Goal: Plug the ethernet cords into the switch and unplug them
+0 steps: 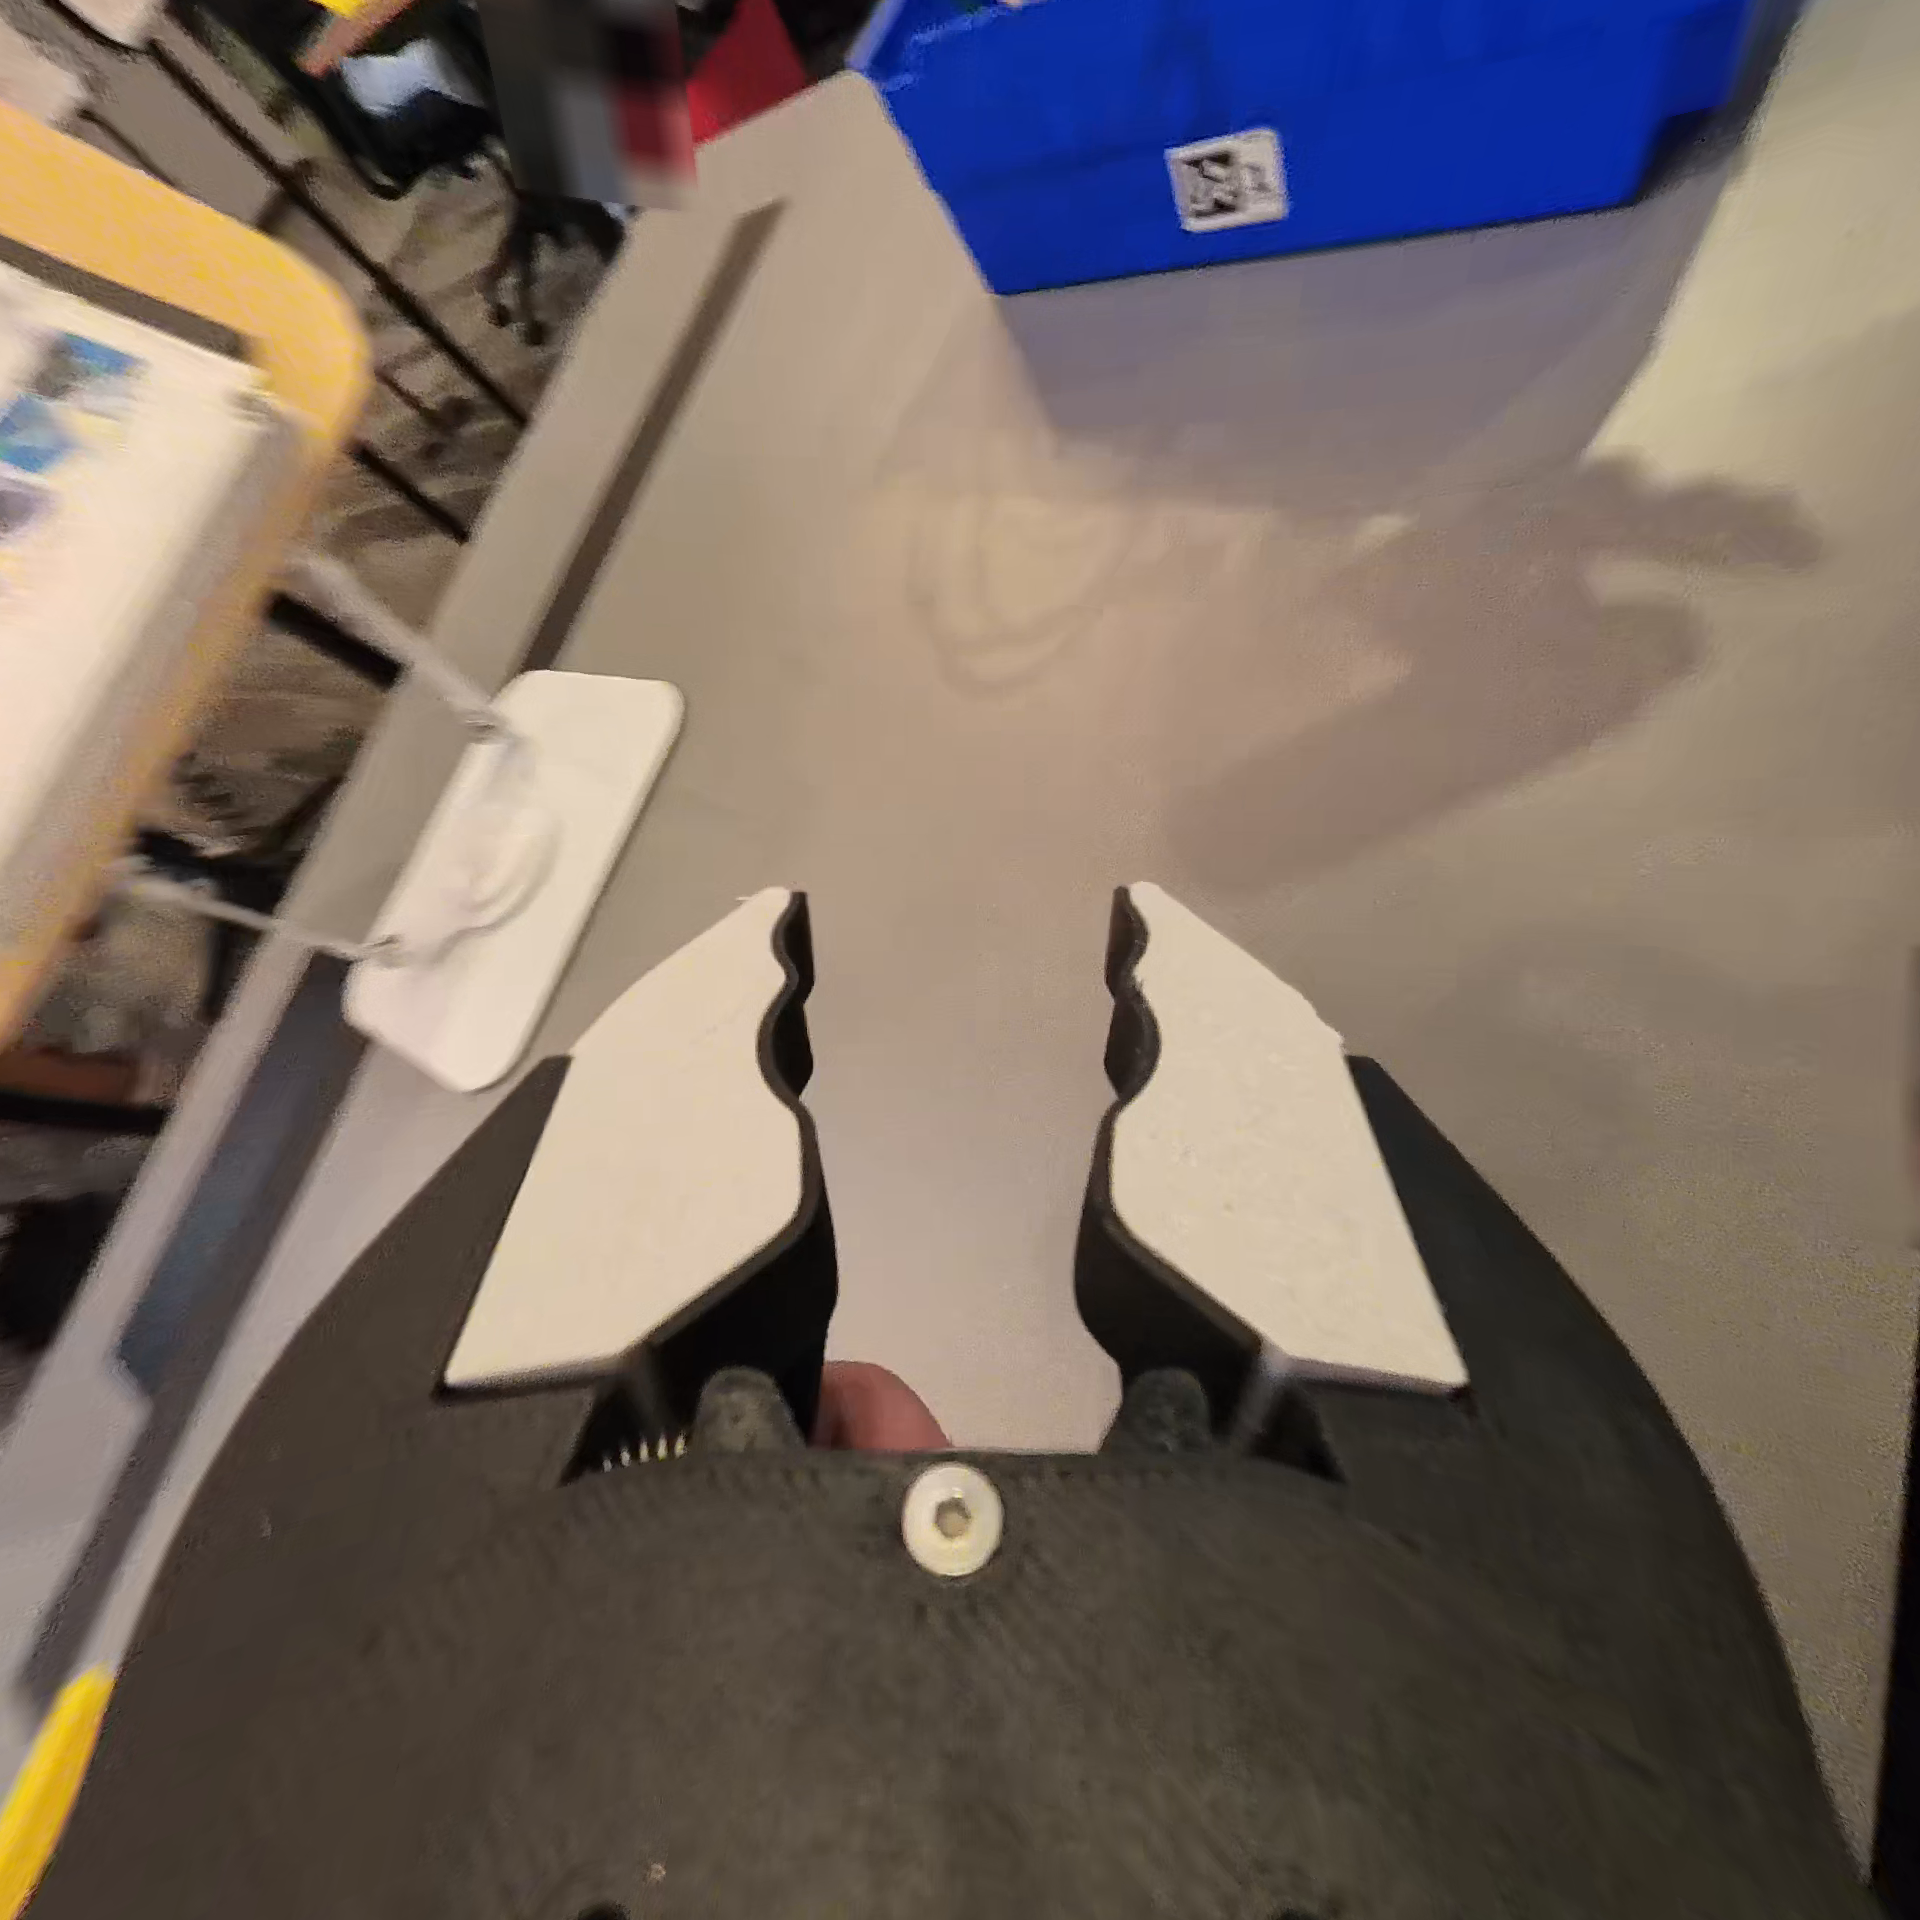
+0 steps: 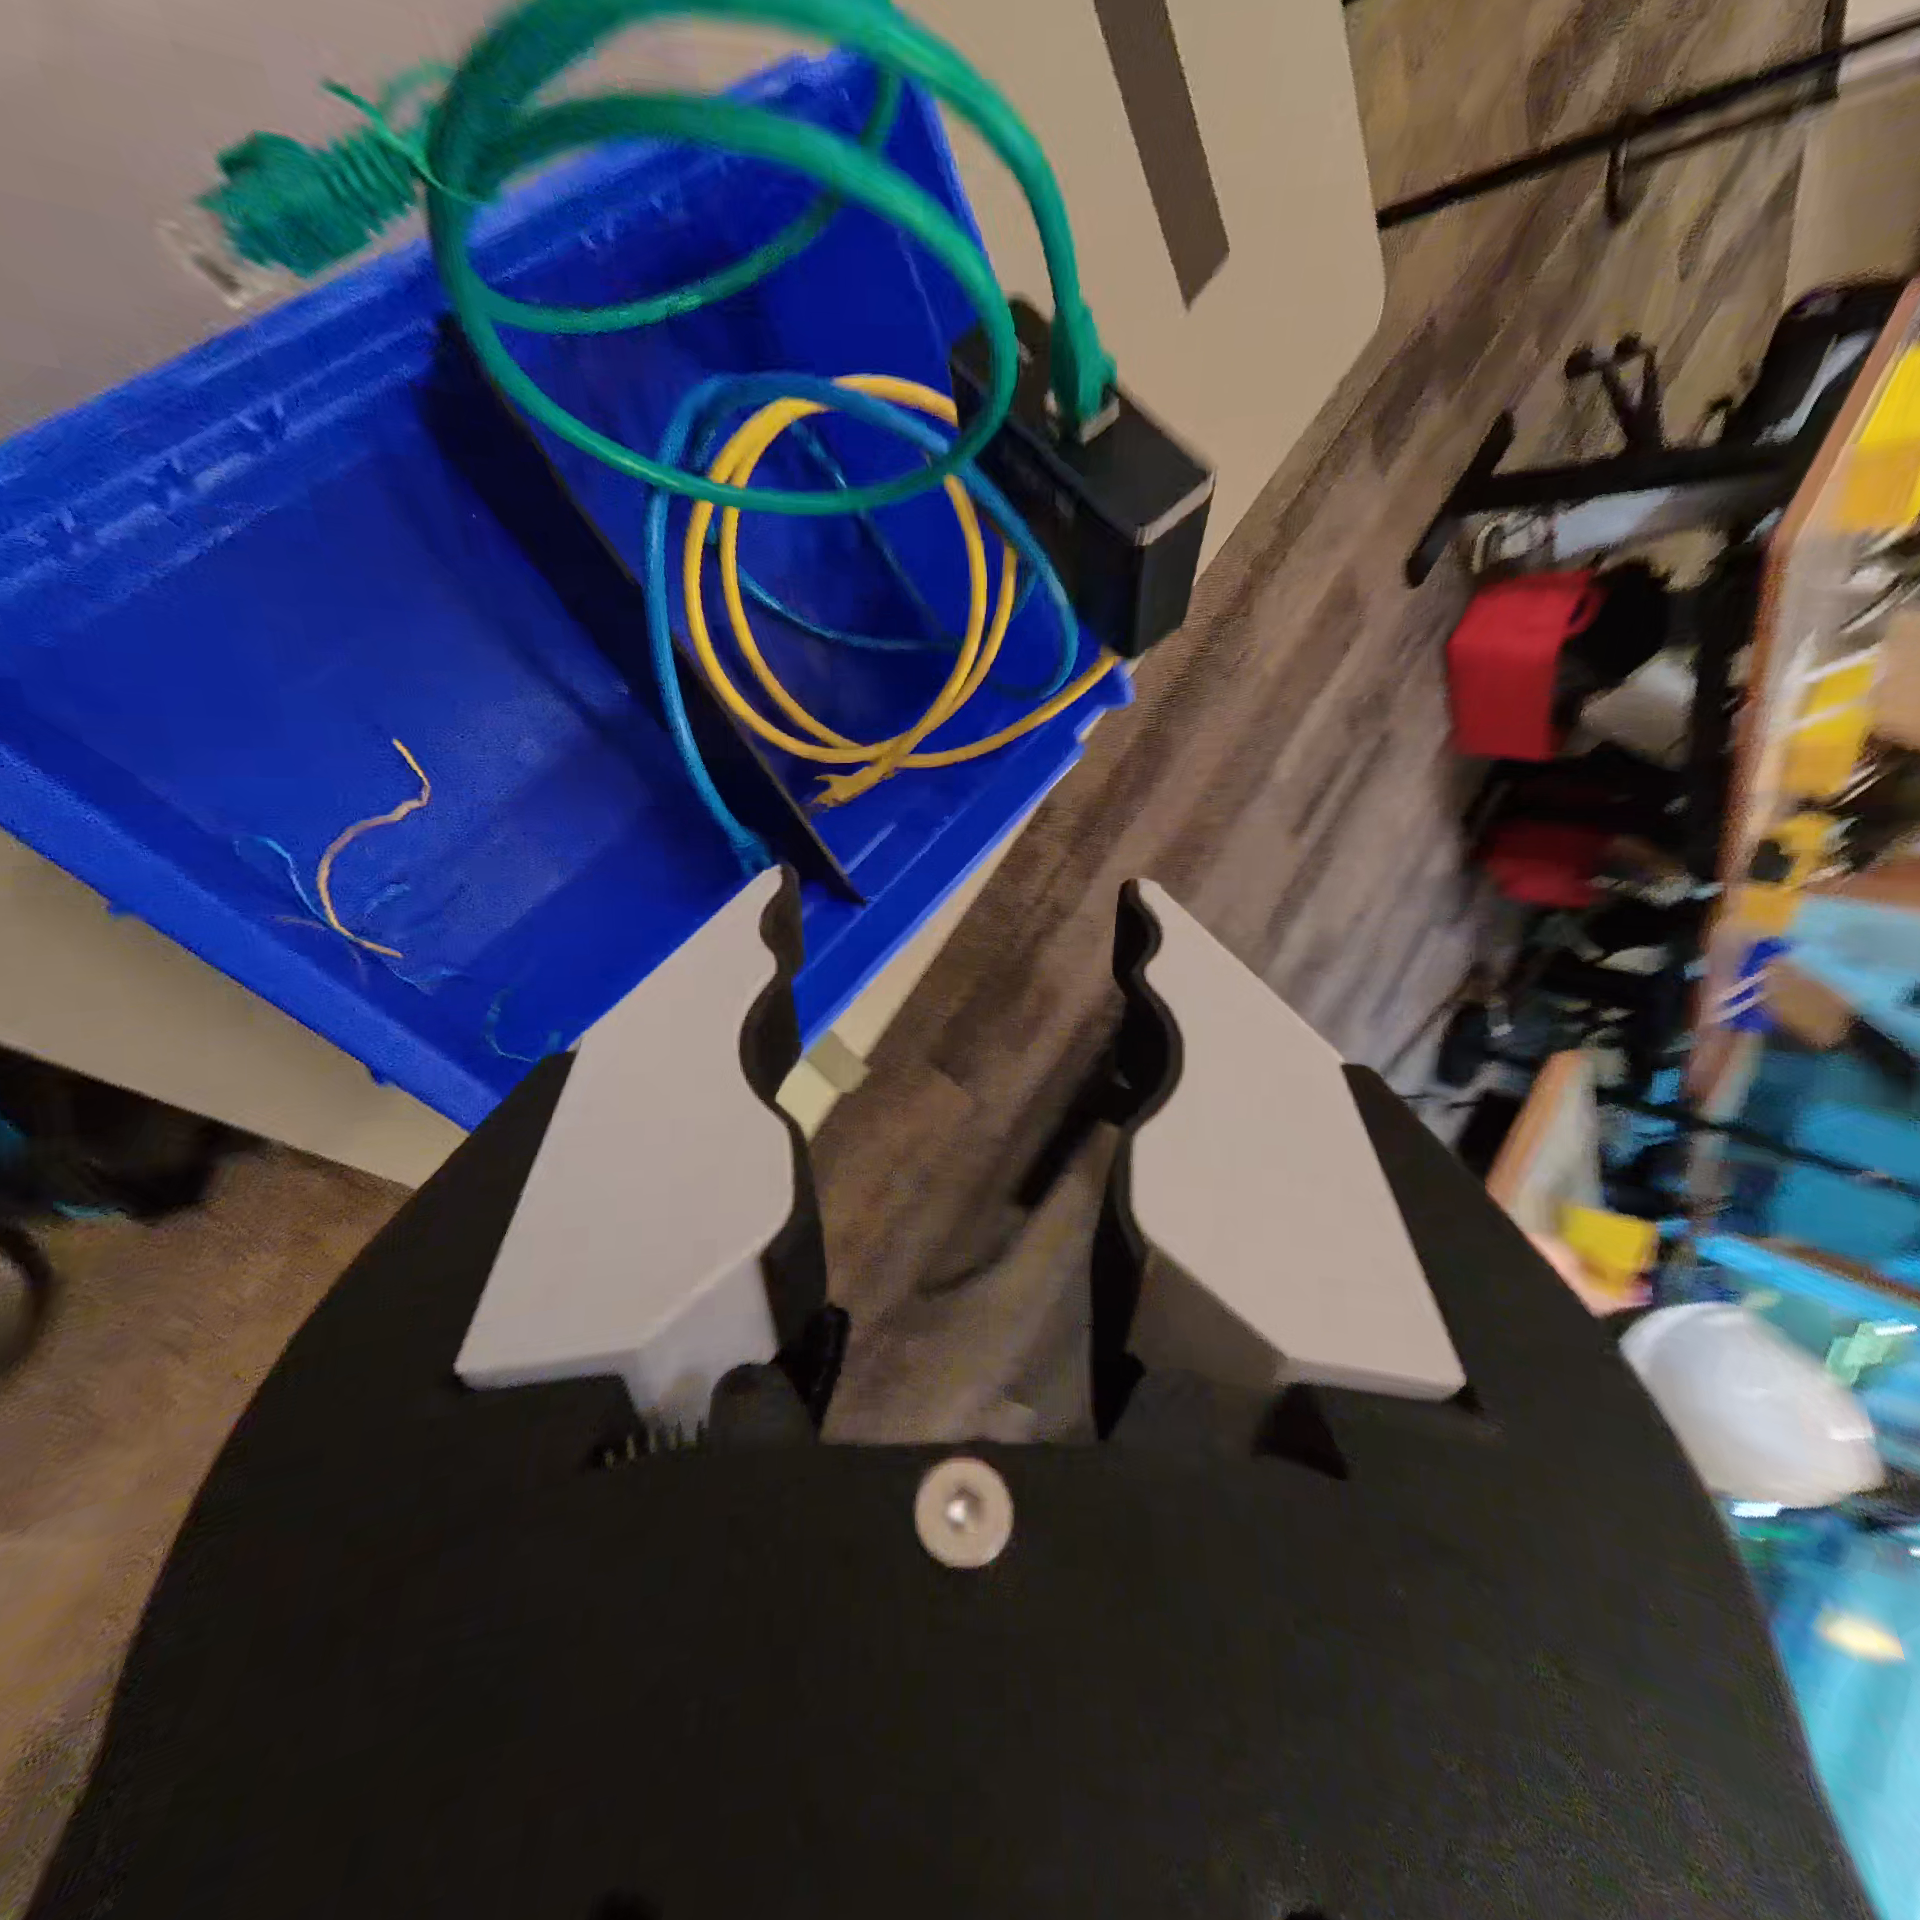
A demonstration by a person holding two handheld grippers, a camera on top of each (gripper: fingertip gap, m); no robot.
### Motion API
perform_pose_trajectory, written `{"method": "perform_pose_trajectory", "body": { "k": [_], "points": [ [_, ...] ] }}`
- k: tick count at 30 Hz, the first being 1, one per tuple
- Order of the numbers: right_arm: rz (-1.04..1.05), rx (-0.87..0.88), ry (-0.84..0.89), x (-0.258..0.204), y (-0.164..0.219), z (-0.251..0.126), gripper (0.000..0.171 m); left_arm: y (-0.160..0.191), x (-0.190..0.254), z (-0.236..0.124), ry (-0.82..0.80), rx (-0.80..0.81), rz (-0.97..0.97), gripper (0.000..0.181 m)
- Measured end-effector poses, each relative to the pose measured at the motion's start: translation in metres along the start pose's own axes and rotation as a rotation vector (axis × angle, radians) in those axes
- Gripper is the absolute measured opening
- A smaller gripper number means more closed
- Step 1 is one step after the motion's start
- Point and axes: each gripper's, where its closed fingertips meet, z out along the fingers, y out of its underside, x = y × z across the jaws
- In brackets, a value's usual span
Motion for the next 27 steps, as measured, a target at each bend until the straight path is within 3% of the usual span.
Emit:
{"method": "perform_pose_trajectory", "body": {
  "k": [4, 8, 14, 19, 23, 27],
  "points": [
    [0.246, 0.019, 0.002, -0.014, 0.058, 0.025, 0.066, -0.008, -0.051, -0.052, -0.175, 0.027, -0.063, 0.065],
    [0.482, 0.147, -0.083, -0.038, 0.078, 0.041, 0.069, 0.008, -0.094, -0.116, -0.383, 0.017, -0.131, 0.072],
    [0.579, 0.108, -0.111, -0.061, 0.108, 0.074, 0.073, 0.076, -0.132, -0.201, -0.632, -0.126, -0.207, 0.080],
    [0.650, 0.091, -0.153, -0.077, 0.116, 0.100, 0.062, 0.138, -0.145, -0.258, -0.797, -0.190, -0.300, 0.080],
    [0.675, 0.093, -0.189, -0.089, 0.114, 0.114, 0.055, 0.187, -0.144, -0.283, -0.863, -0.252, -0.400, 0.085],
    [0.687, 0.111, -0.194, -0.098, 0.108, 0.123, 0.032, 0.231, -0.138, -0.289, -0.868, -0.316, -0.485, 0.094]
  ]
}}
